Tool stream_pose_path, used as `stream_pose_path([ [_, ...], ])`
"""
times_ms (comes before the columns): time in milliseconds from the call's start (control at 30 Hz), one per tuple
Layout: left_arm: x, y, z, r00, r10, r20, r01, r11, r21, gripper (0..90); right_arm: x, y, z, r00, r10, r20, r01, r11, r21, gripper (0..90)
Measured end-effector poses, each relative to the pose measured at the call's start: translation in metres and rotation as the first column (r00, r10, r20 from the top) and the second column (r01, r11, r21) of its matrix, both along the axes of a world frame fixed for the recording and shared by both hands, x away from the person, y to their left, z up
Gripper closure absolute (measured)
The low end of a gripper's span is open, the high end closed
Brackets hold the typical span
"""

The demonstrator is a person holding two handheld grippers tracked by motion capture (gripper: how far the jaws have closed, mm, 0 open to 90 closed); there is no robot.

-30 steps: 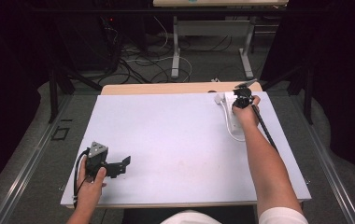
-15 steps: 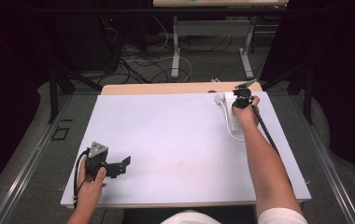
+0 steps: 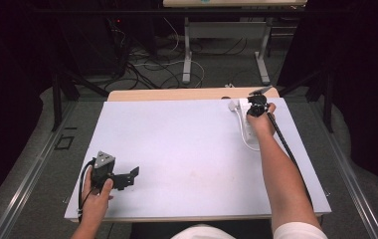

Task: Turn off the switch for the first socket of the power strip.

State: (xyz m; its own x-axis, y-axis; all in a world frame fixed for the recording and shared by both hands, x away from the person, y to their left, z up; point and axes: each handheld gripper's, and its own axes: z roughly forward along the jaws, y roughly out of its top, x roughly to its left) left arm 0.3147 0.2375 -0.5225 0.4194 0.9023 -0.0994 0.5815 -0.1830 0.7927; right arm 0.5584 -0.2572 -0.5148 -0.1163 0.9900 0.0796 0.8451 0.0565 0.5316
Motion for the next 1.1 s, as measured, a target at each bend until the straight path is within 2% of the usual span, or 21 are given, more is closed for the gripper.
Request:
stream_pose_path([
  [700, -0.0008, 0.0003, 0.0002, 1.0, 0.001, -0.003, -0.001, 1.0, -0.001, 2.9, 0.0003, -0.0002, 0.0004, 0.9999, -0.011, -0.002, 0.011, 0.9999, 0.01, 90.0],
  [1100, -0.0004, 0.0001, 0.0, 1.0, 0.001, -0.003, -0.001, 1.0, -0.001, 2.9, -0.0005, -0.0005, 0.001, 1.0, -0.008, -0.002, 0.008, 1.0, 0.0, 89.8],
])
